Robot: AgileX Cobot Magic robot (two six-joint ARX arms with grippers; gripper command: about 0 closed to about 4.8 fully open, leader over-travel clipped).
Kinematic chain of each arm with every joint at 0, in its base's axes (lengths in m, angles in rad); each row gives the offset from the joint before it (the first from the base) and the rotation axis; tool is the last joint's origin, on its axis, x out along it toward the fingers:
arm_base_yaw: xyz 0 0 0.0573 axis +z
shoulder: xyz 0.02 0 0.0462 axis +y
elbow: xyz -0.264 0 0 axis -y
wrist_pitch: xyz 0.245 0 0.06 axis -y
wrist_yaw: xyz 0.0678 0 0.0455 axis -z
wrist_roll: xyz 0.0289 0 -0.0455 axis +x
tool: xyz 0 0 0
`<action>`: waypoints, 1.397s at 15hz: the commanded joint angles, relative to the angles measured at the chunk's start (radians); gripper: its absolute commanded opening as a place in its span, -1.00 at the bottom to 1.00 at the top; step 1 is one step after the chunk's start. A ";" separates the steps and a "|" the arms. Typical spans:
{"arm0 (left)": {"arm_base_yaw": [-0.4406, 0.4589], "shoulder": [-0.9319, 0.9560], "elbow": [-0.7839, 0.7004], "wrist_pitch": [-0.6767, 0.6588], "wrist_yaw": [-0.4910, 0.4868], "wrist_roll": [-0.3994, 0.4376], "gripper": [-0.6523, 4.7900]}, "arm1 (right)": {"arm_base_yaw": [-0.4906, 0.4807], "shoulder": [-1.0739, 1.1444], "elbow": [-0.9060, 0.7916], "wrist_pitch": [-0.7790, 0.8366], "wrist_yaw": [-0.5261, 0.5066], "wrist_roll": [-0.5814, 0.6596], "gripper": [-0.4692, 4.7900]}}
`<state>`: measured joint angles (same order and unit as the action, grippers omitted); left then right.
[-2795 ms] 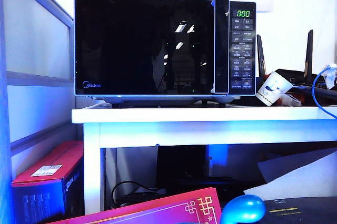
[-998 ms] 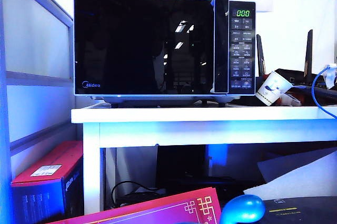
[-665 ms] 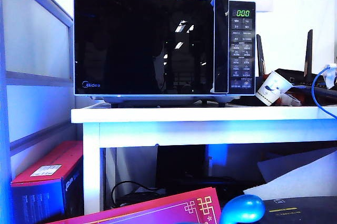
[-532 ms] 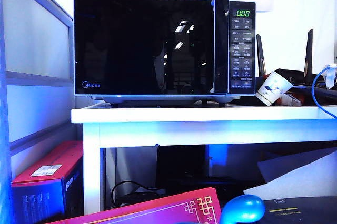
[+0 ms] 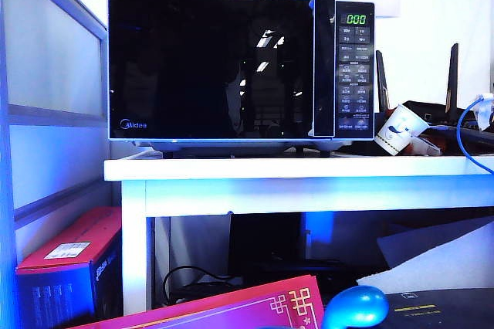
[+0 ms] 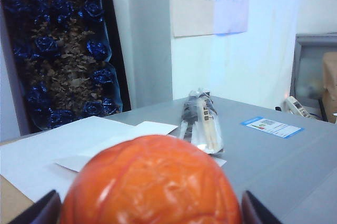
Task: Open the microwave door, place the orange inside the microwave, then close the microwave door.
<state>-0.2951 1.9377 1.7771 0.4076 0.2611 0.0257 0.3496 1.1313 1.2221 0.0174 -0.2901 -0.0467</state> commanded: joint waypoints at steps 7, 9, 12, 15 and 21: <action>-0.003 0.025 0.004 0.036 0.011 -0.003 1.00 | 0.001 -0.002 0.005 0.010 -0.005 -0.003 -0.84; -0.003 0.025 0.004 0.036 0.013 -0.004 0.02 | 0.001 -0.002 0.005 0.010 -0.005 -0.003 -0.84; -0.003 0.025 0.004 0.036 0.013 -0.004 0.02 | 0.001 -0.002 0.005 0.009 -0.005 -0.003 -0.84; -0.003 0.024 0.004 0.044 0.059 -0.023 0.02 | 0.001 -0.002 0.005 0.010 -0.005 -0.003 -0.84; -0.003 -0.054 0.004 -0.026 0.139 -0.071 0.03 | 0.000 -0.002 0.005 0.010 -0.004 -0.003 -0.84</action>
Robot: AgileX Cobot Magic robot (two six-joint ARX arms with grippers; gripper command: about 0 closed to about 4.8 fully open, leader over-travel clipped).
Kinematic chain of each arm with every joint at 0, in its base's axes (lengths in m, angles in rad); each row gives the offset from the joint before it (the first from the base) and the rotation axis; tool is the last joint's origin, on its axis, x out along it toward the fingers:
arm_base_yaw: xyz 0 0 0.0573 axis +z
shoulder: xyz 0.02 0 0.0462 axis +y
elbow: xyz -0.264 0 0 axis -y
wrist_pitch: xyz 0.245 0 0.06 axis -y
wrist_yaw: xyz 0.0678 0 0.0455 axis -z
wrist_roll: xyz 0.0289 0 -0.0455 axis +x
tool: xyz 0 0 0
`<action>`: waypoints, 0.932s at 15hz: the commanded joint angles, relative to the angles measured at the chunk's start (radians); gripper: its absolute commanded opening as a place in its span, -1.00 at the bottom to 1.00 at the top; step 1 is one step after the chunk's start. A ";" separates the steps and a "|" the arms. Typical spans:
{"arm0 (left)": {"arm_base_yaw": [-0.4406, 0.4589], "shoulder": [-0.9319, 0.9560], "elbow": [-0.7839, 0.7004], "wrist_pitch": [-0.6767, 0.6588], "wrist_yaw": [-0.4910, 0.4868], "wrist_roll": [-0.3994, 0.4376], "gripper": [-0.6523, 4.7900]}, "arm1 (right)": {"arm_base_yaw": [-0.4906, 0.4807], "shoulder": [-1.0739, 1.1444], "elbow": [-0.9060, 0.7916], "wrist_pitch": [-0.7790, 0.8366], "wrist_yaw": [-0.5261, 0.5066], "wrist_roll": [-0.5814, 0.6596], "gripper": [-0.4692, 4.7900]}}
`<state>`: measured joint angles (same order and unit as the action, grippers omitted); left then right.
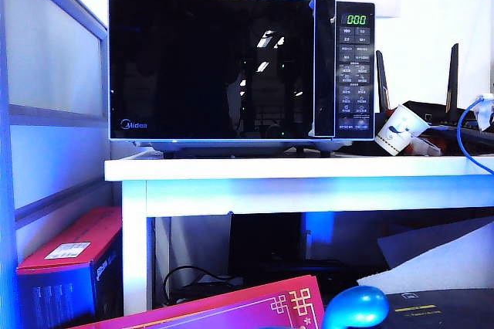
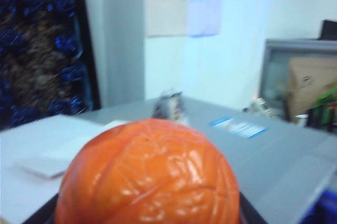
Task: Open the microwave door, place the orange inside the microwave, then close the microwave door.
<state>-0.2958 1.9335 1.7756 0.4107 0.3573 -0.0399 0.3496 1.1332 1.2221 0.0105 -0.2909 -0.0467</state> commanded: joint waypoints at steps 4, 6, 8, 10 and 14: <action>-0.002 -0.148 0.005 -0.218 0.051 -0.005 0.03 | 0.000 -0.003 0.005 0.016 0.000 -0.008 -0.84; -0.002 -0.210 0.005 -0.340 0.054 -0.005 0.03 | 0.000 -0.003 0.005 0.017 0.000 -0.008 -0.84; -0.002 -0.277 0.005 -0.430 0.111 0.001 0.03 | 0.000 -0.003 0.005 0.017 0.002 -0.008 -0.84; -0.002 -0.341 0.005 -0.508 0.164 0.000 0.03 | 0.000 -0.003 0.005 0.016 0.047 -0.008 -0.84; -0.002 -0.442 0.005 -0.646 0.228 -0.002 0.03 | -0.002 0.014 0.004 0.019 0.143 -0.007 -0.84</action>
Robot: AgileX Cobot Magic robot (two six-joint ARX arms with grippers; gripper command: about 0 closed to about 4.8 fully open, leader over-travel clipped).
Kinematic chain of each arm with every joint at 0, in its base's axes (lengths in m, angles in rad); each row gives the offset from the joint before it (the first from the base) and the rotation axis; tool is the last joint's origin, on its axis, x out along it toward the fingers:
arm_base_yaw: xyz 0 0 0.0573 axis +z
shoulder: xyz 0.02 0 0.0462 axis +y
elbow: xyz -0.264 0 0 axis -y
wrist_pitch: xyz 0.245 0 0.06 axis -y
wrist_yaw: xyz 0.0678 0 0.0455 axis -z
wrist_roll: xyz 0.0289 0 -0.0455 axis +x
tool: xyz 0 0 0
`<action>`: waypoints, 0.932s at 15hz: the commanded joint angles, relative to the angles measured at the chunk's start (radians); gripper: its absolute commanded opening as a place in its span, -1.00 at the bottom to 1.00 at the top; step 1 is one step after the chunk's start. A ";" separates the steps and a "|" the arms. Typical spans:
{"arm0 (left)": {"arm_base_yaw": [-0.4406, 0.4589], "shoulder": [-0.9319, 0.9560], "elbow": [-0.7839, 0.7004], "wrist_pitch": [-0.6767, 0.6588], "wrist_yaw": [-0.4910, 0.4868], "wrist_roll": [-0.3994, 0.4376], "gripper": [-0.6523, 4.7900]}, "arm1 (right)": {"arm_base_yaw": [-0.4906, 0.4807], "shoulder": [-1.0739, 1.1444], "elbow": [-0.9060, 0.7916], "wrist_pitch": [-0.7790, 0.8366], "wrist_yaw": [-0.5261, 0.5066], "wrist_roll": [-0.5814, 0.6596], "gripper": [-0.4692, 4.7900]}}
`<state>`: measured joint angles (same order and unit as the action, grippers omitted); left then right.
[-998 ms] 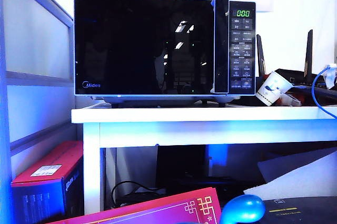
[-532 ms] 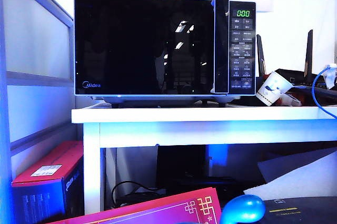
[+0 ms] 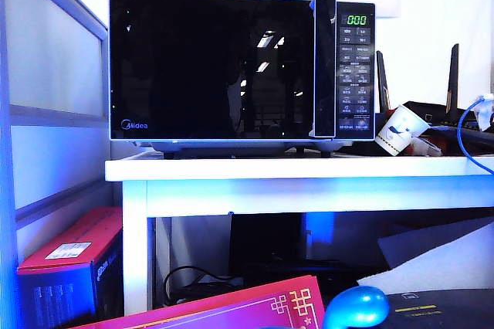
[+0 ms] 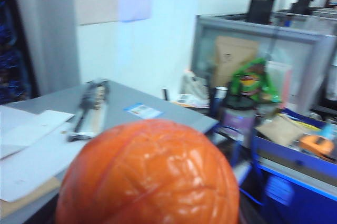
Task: Open the microwave door, place the orange inside the microwave, then close the microwave door.
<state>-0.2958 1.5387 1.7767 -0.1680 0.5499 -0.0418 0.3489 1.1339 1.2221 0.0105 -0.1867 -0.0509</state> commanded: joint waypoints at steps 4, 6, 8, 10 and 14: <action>-0.002 -0.108 0.004 -0.101 0.060 0.000 0.03 | 0.000 0.097 0.004 0.024 0.039 -0.002 -0.84; -0.002 -0.126 0.004 -0.106 0.060 0.000 0.03 | 0.002 0.165 0.003 0.050 0.091 0.004 -0.84; -0.002 -0.129 0.004 -0.106 0.060 0.000 0.03 | 0.002 0.221 0.003 0.134 0.173 0.044 -0.84; -0.002 -0.130 0.004 -0.106 0.060 0.000 0.03 | 0.002 0.274 -0.005 0.242 0.229 0.068 -0.84; -0.002 -0.130 0.004 -0.106 0.060 0.001 0.03 | 0.002 0.410 -0.098 0.546 0.241 0.078 -0.84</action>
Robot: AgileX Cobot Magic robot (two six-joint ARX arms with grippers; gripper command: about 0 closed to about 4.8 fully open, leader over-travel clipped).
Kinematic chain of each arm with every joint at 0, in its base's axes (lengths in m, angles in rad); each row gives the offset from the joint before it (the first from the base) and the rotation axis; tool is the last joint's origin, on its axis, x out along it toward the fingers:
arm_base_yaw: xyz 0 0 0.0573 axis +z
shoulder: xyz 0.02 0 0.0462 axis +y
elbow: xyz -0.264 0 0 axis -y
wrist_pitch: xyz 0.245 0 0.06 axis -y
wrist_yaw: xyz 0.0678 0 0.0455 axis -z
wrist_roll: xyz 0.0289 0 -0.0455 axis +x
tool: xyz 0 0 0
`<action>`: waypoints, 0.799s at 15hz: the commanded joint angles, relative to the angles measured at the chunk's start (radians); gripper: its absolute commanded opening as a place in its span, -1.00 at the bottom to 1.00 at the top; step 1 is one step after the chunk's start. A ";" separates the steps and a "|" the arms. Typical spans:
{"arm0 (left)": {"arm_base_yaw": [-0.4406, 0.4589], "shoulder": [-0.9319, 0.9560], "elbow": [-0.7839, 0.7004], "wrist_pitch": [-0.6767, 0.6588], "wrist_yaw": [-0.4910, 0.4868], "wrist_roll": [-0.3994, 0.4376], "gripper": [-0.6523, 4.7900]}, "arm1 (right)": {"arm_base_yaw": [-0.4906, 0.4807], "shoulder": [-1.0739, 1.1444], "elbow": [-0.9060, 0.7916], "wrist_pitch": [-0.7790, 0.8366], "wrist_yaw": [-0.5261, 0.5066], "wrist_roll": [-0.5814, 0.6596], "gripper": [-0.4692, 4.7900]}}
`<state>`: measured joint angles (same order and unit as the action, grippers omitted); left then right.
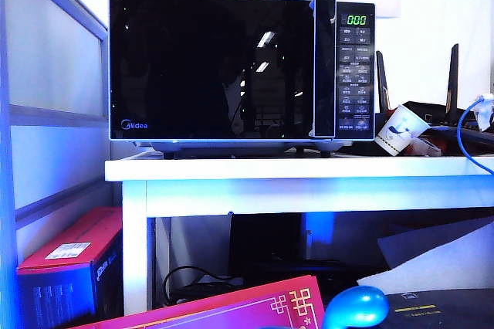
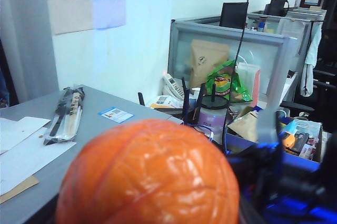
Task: Open the microwave door, place the orange inside the microwave, then close the microwave door.
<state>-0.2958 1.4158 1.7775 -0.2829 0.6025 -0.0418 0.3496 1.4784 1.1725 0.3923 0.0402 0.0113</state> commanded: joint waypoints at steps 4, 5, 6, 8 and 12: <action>-0.002 -0.007 0.003 0.003 0.007 0.001 0.03 | 0.002 0.168 -0.079 0.314 0.025 0.016 -0.84; -0.002 -0.007 0.003 0.003 0.007 0.001 0.03 | 0.002 0.185 -0.079 0.322 0.041 0.016 -0.83; -0.002 -0.007 0.003 0.003 0.008 0.001 0.03 | 0.002 0.201 -0.079 0.317 0.040 0.016 -0.41; -0.002 -0.007 0.003 -0.001 0.007 0.001 0.03 | 0.010 0.204 -0.081 0.285 0.061 0.026 0.66; -0.002 -0.006 0.003 -0.013 0.008 0.004 0.03 | 0.012 0.220 -0.084 0.351 0.103 0.025 0.66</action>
<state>-0.2958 1.4158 1.7771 -0.2993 0.6022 -0.0418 0.3611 1.6932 1.0870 0.6975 0.1322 0.0360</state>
